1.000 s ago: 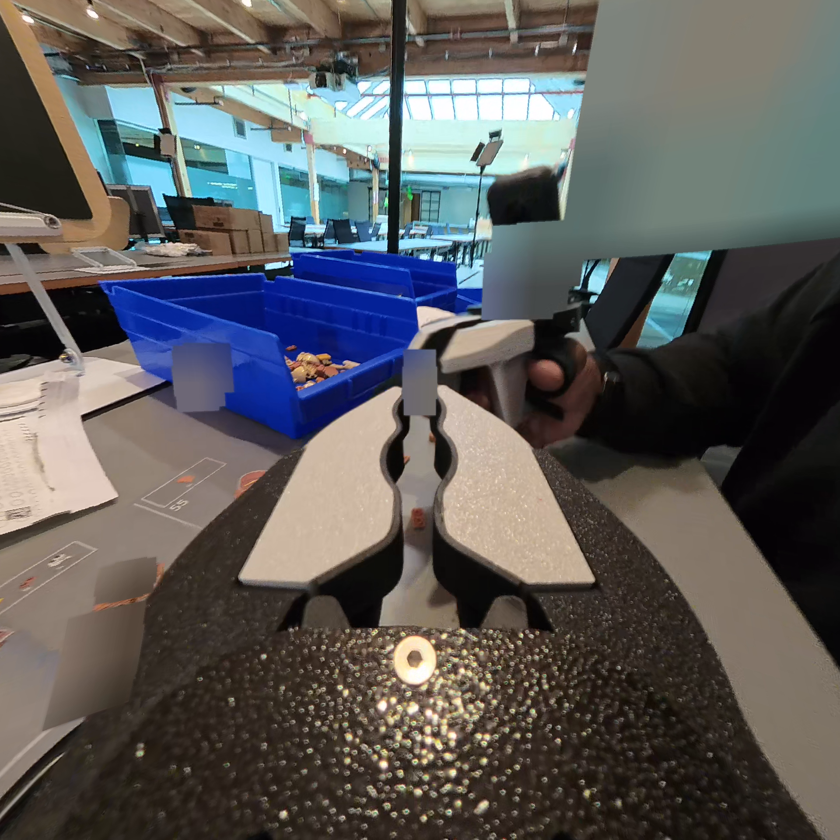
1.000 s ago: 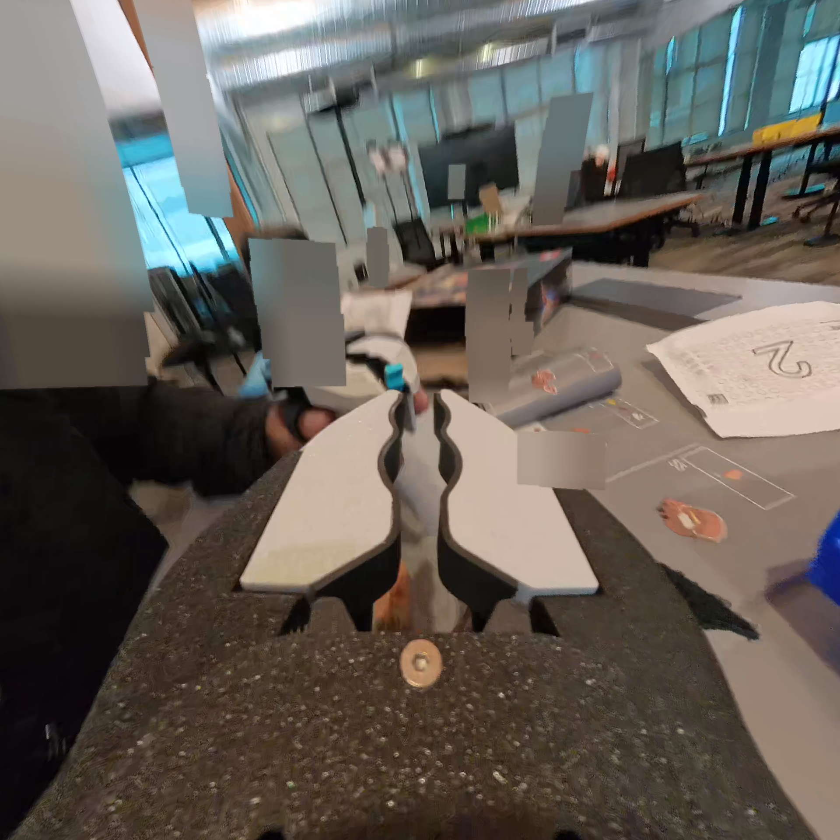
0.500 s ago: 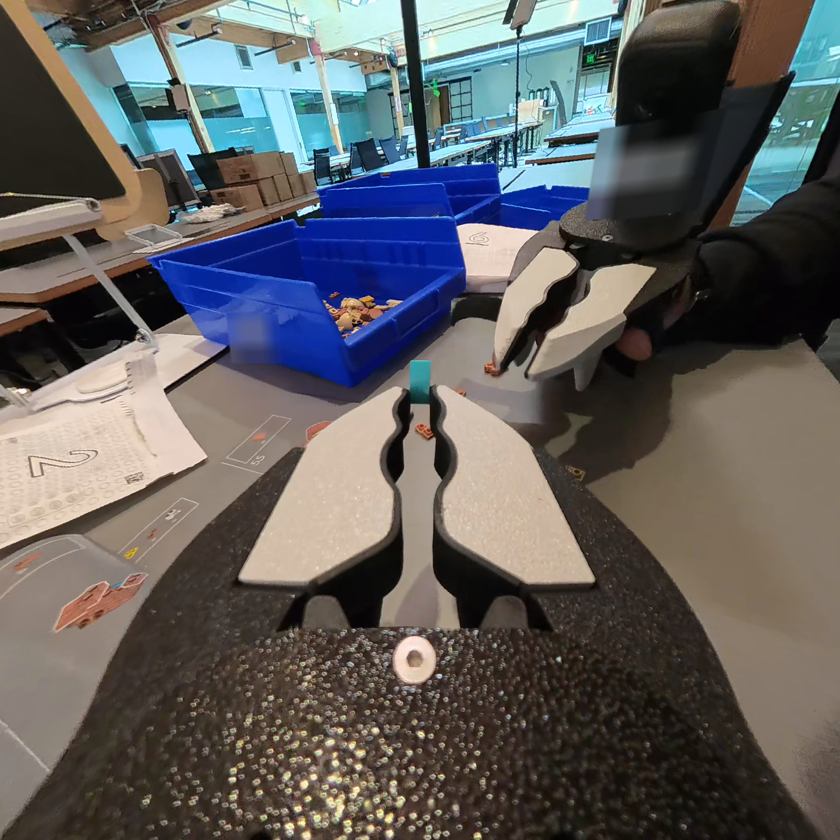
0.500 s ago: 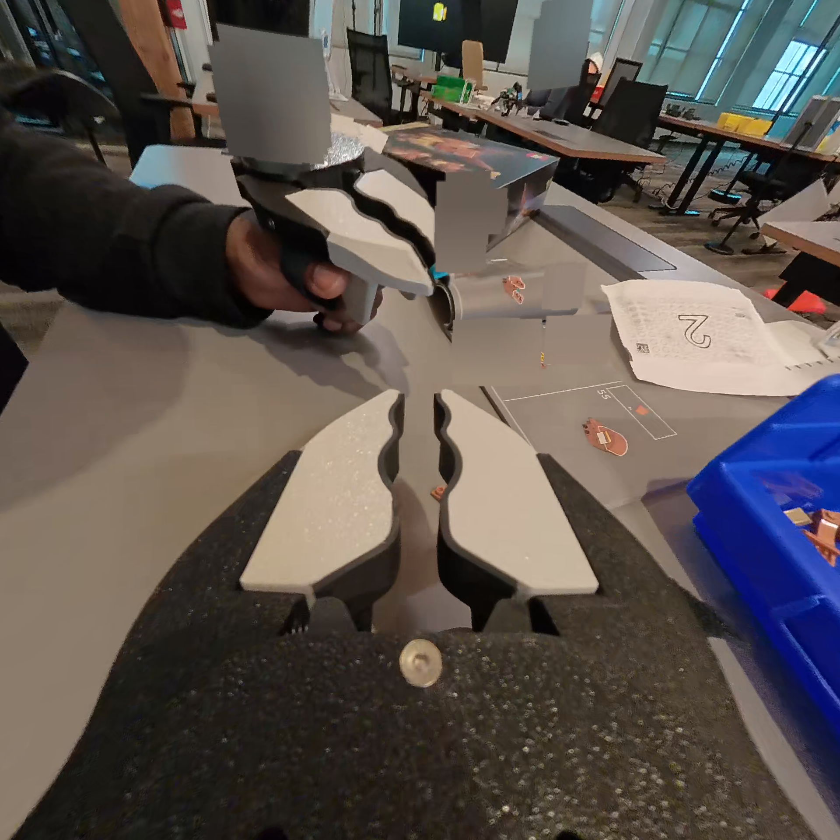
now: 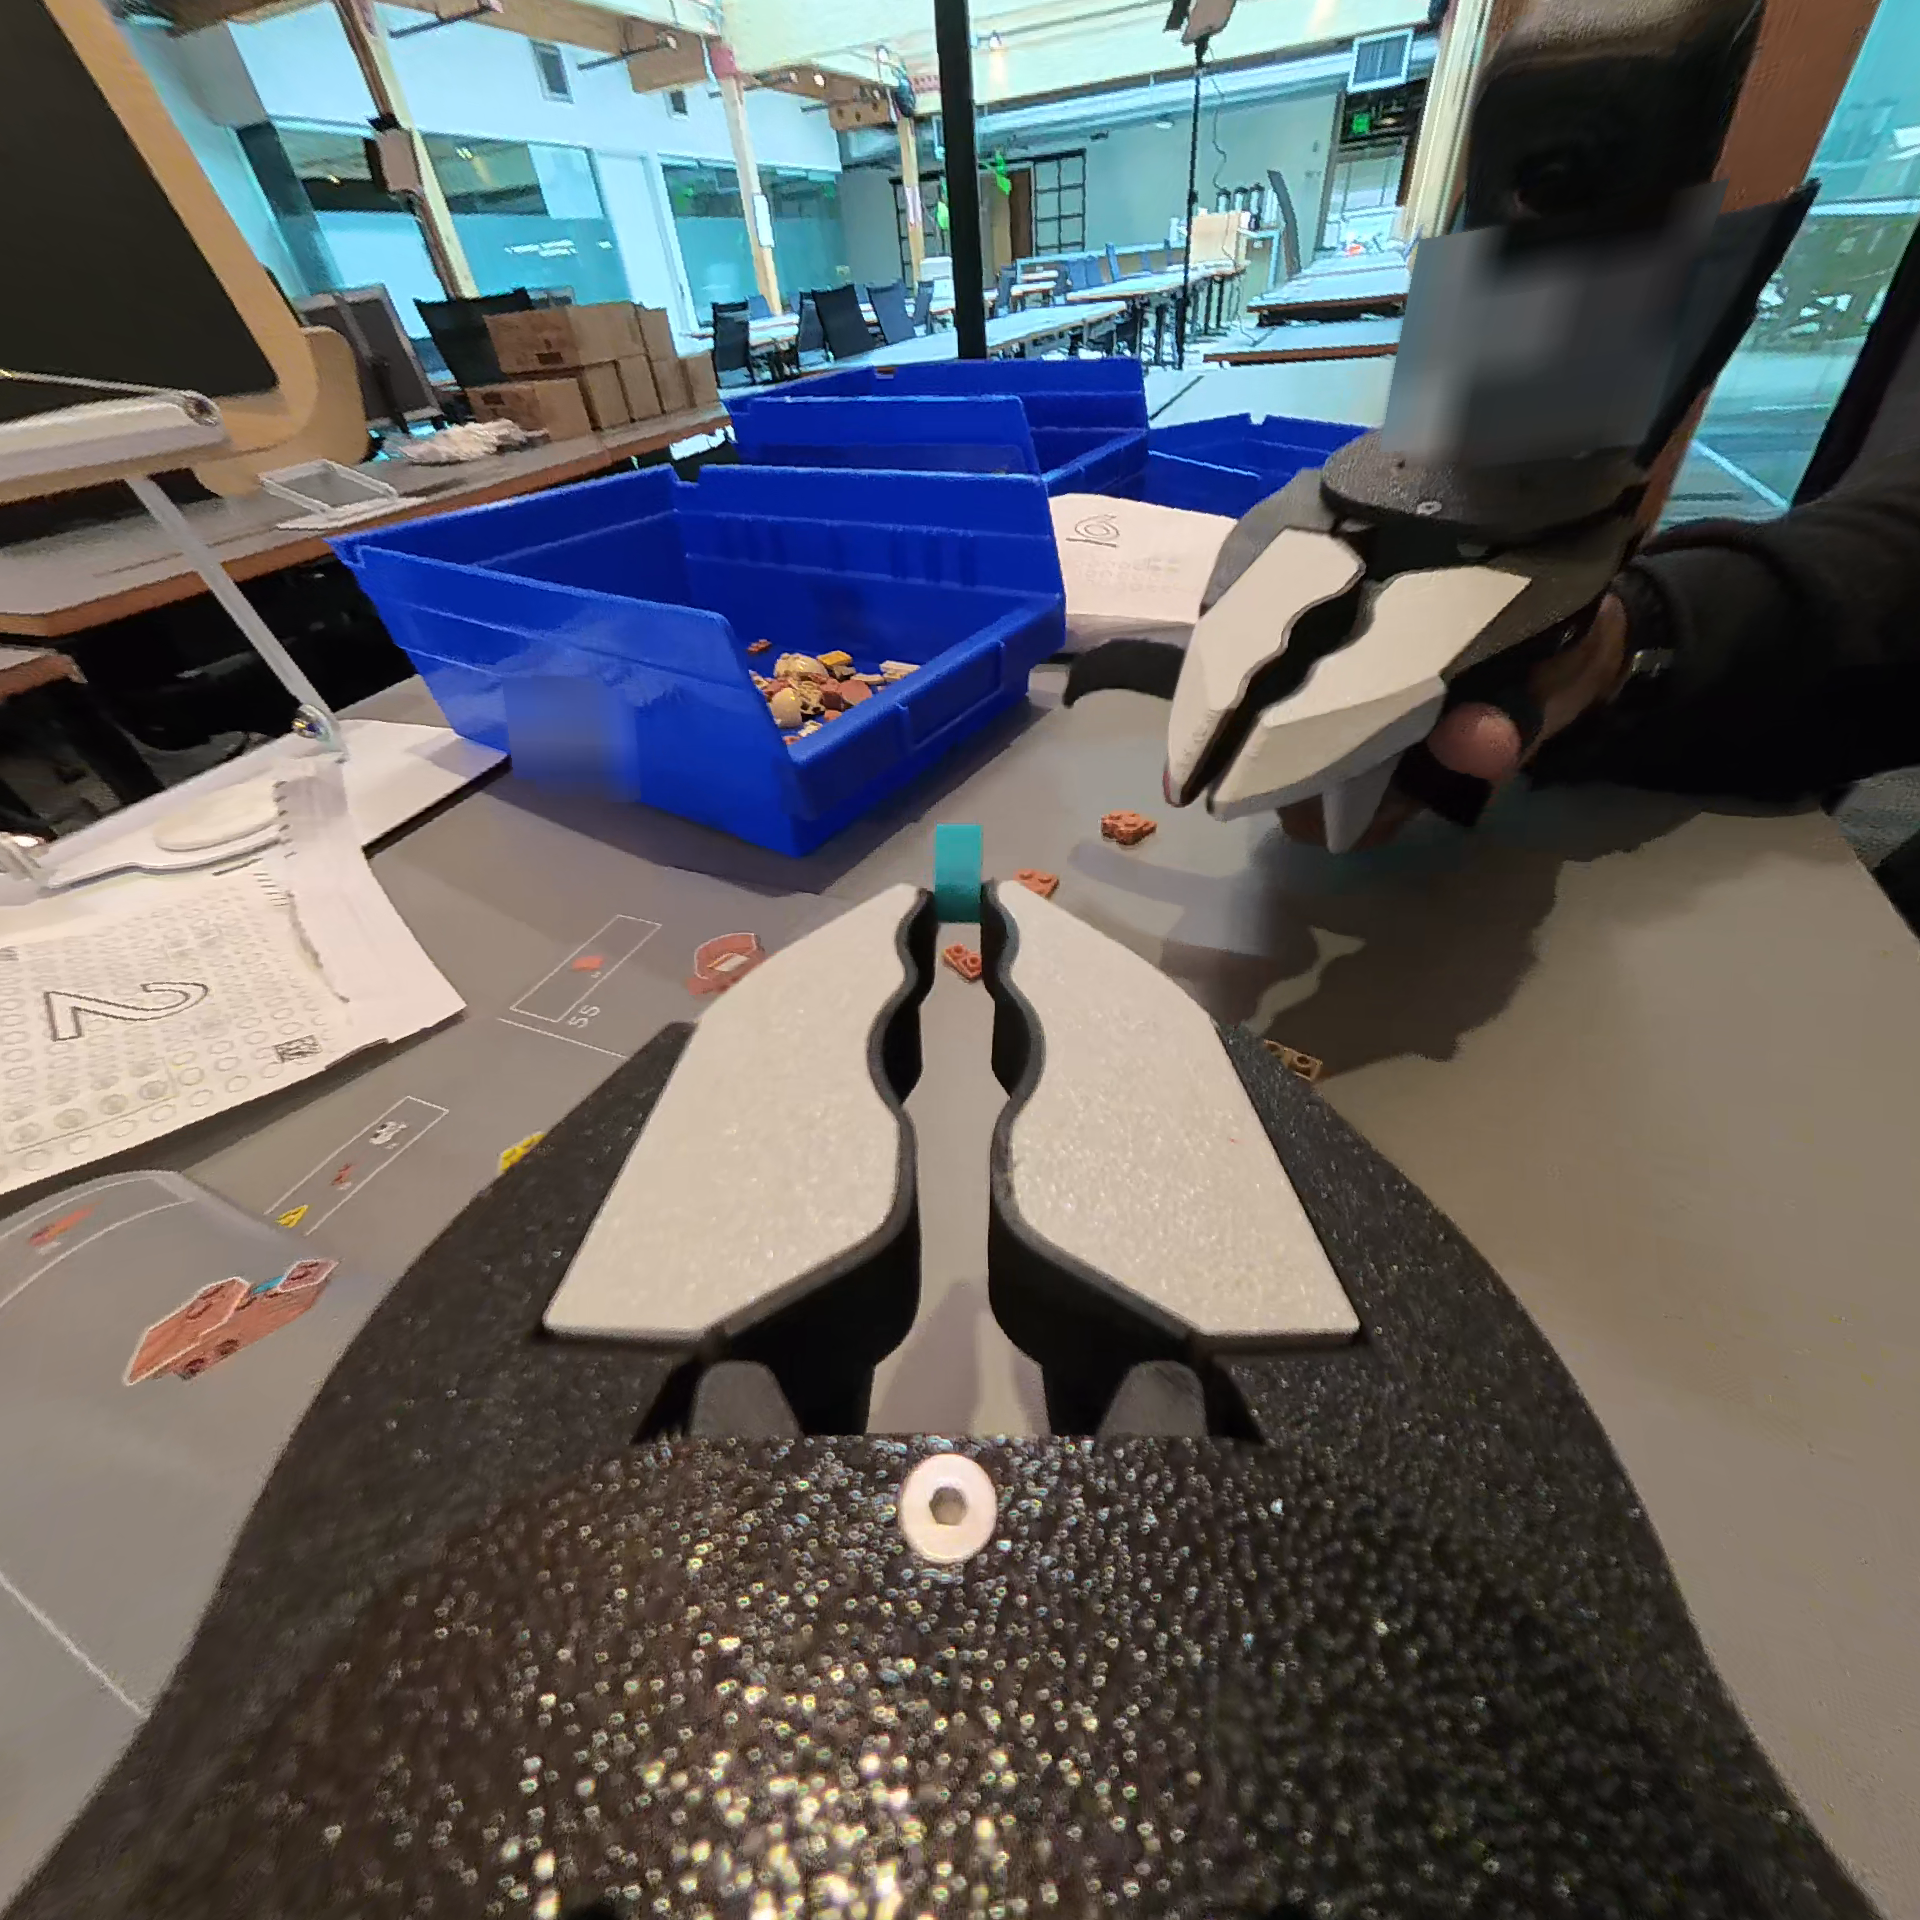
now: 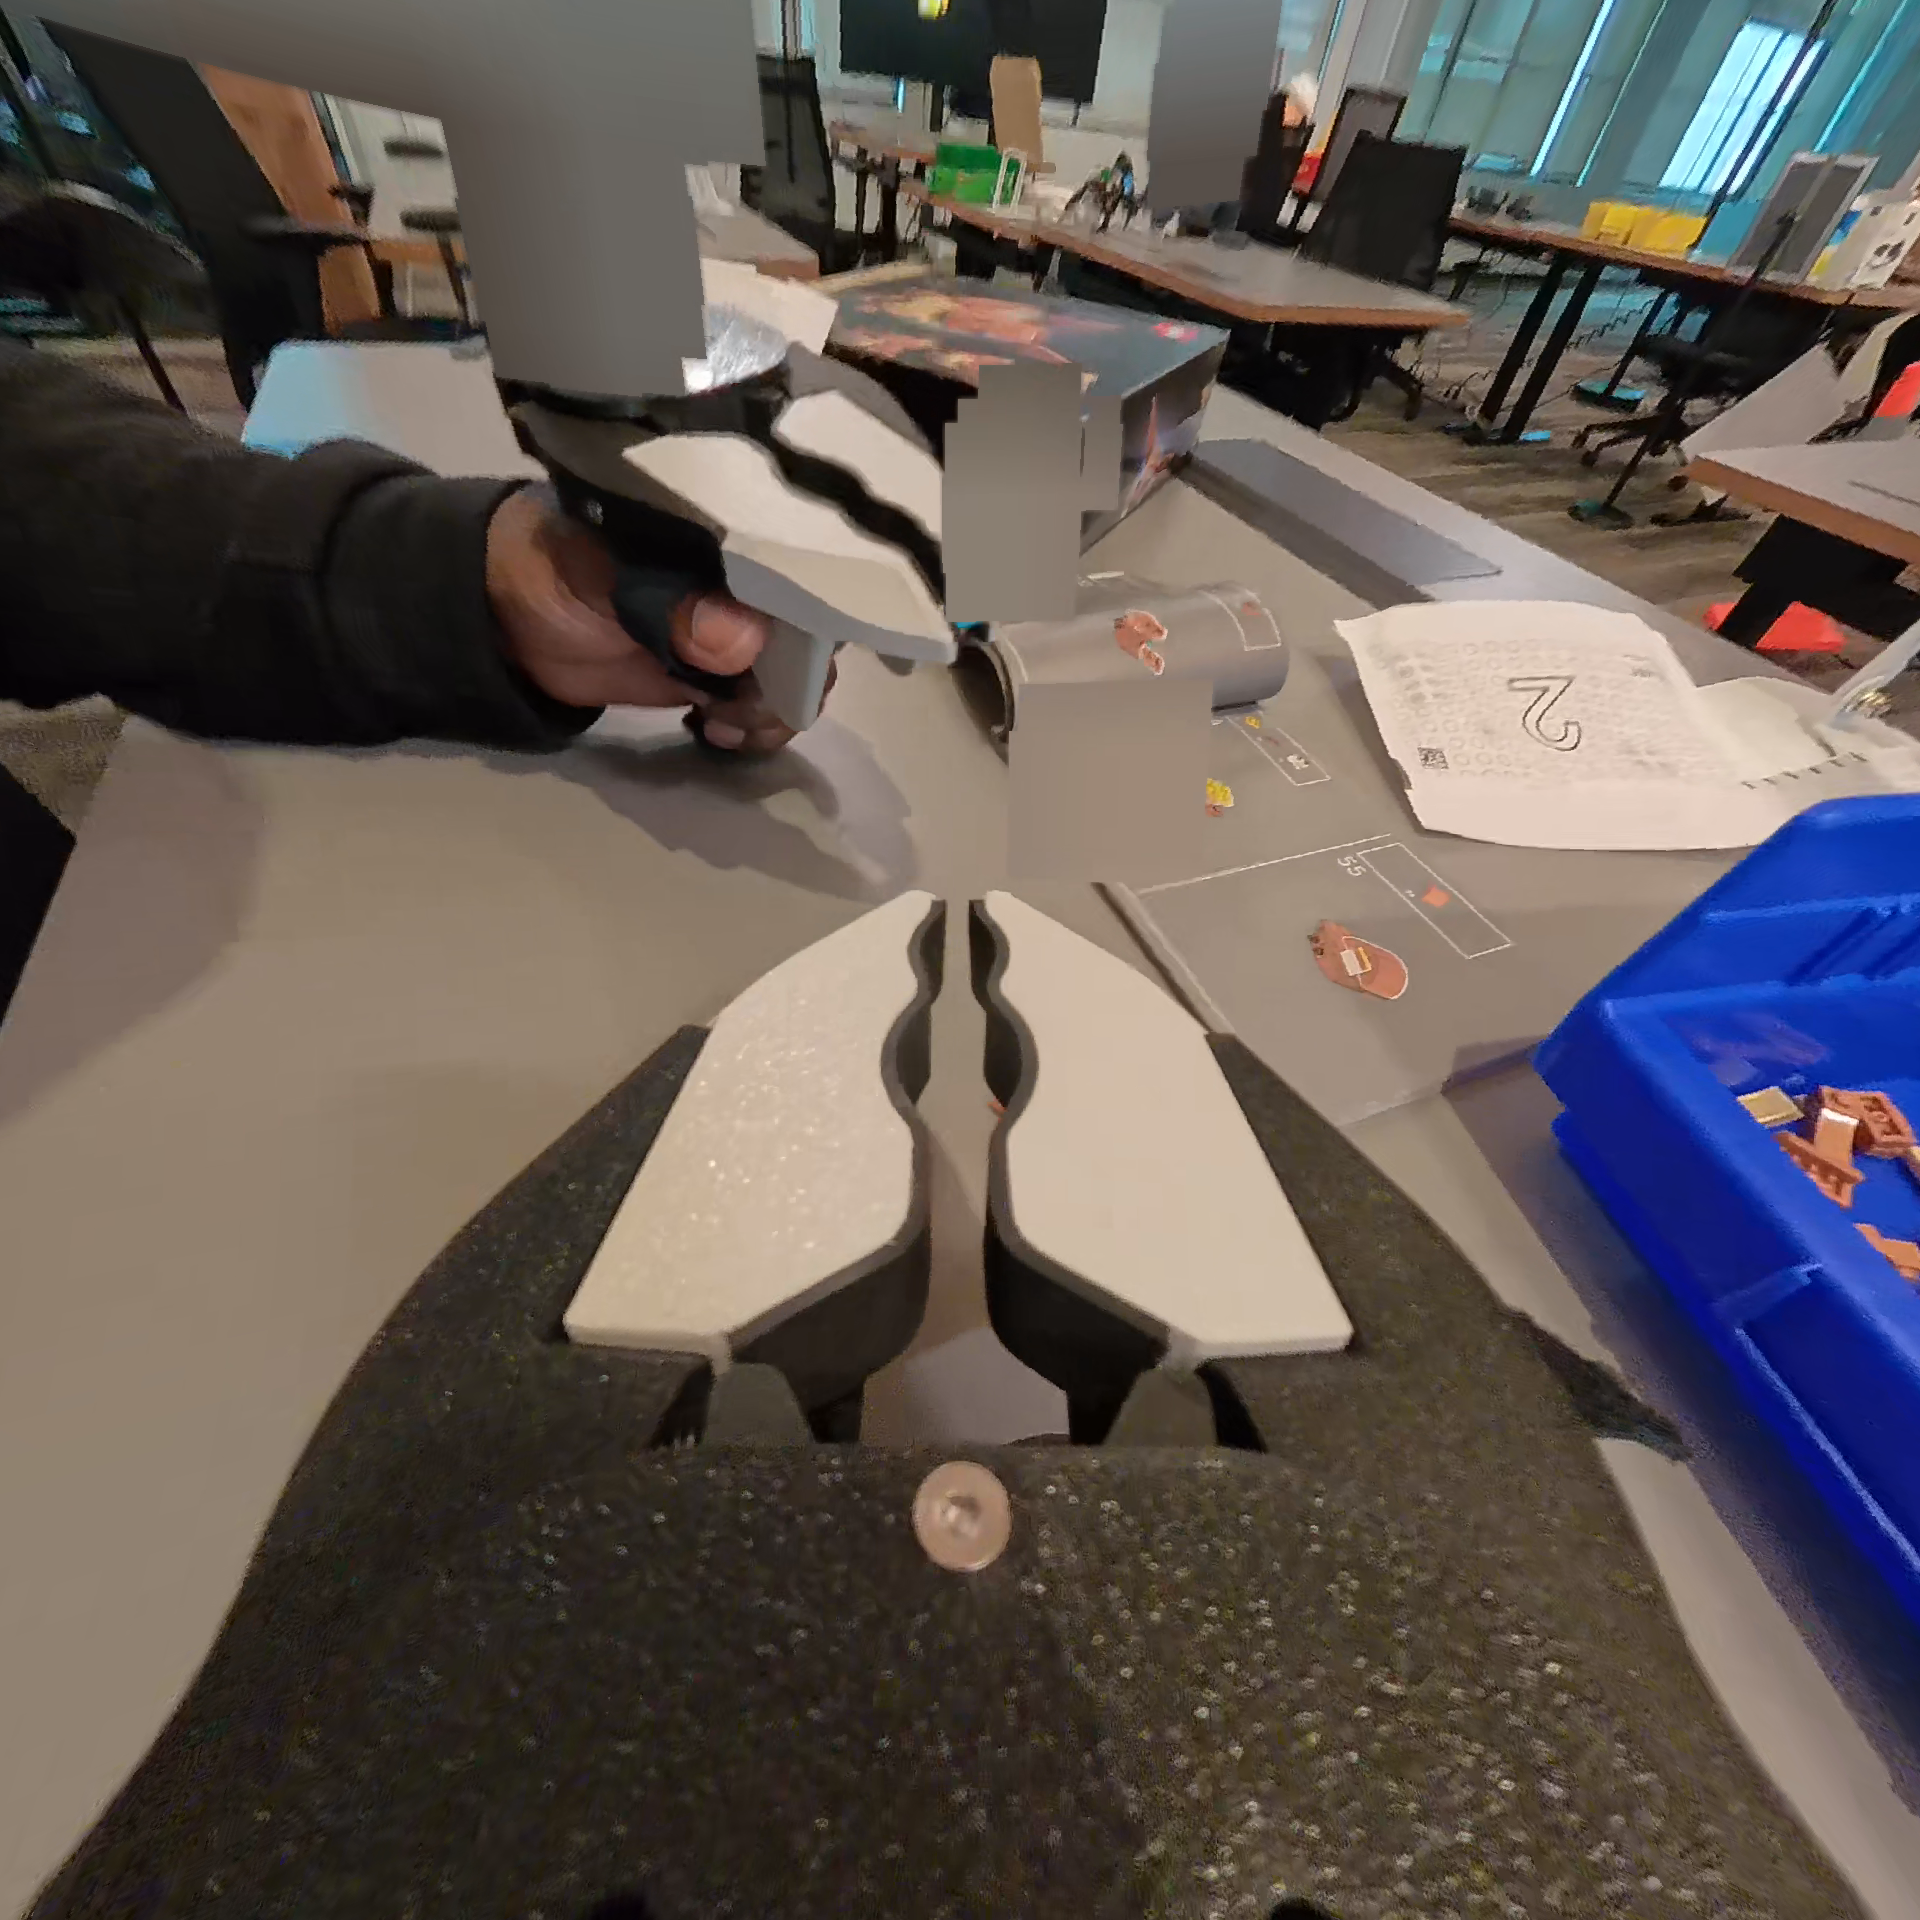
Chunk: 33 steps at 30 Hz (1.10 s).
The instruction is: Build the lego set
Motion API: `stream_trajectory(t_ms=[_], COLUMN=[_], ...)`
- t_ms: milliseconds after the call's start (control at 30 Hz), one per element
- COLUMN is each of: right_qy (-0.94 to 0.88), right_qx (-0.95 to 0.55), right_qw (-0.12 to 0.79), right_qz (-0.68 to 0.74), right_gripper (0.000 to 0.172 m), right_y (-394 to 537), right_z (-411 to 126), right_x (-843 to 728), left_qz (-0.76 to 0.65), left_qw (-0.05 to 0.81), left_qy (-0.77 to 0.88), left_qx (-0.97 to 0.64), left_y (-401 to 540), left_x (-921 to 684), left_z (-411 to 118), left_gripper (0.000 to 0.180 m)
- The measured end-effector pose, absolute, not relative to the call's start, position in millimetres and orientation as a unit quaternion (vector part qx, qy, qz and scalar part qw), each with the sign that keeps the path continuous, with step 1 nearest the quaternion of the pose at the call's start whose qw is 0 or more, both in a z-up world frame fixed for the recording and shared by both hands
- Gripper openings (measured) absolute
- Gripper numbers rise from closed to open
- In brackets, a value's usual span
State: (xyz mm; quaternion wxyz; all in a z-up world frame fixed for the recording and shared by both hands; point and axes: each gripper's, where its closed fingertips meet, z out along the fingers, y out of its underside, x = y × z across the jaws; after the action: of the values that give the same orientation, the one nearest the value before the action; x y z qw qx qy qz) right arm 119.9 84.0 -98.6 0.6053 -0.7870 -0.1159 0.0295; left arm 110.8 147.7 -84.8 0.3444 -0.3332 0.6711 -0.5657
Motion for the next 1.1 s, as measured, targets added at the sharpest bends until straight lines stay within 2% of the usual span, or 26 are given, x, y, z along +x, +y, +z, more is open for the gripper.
stream_trajectory(t_ms=[267,567,800,867,933,967,1100], right_qy=[-0.093,-0.161,-0.188,-0.194,-0.184,-0.178,-0.195], right_qx=[-0.832,-0.863,-0.891,-0.901,-0.903,-0.904,-0.895], right_qw=[0.542,0.475,0.411,0.387,0.387,0.387,0.397], right_qz=[0.072,0.058,0.034,0.036,0.035,0.035,0.052], right_gripper=[0.022,0.03,0.038,0.035,0.019,0.017,0.017], right_y=[61,63,80,81,83,84,81], right_z=[-126,-148,-169,-175,-175,-175,-172], right_x=[106,85,83,82,85,86,81], left_qz=[-0.547,-0.466,-0.471,-0.473,-0.473,-0.475,-0.461], left_qw=[0.306,0.238,0.218,0.216,0.216,0.209,0.189], left_qy=[0.712,0.807,0.801,0.797,0.795,0.797,0.811], left_qx=[-0.318,-0.274,-0.298,-0.307,-0.312,-0.309,-0.305], left_y=[130,100,105,108,111,110,106], left_x=[109,89,91,90,89,87,84], left_z=[-98,-134,-135,-135,-135,-135,-142], left_gripper=[0.007,0.007,0.008,0.008,0.008,0.008,0.008])
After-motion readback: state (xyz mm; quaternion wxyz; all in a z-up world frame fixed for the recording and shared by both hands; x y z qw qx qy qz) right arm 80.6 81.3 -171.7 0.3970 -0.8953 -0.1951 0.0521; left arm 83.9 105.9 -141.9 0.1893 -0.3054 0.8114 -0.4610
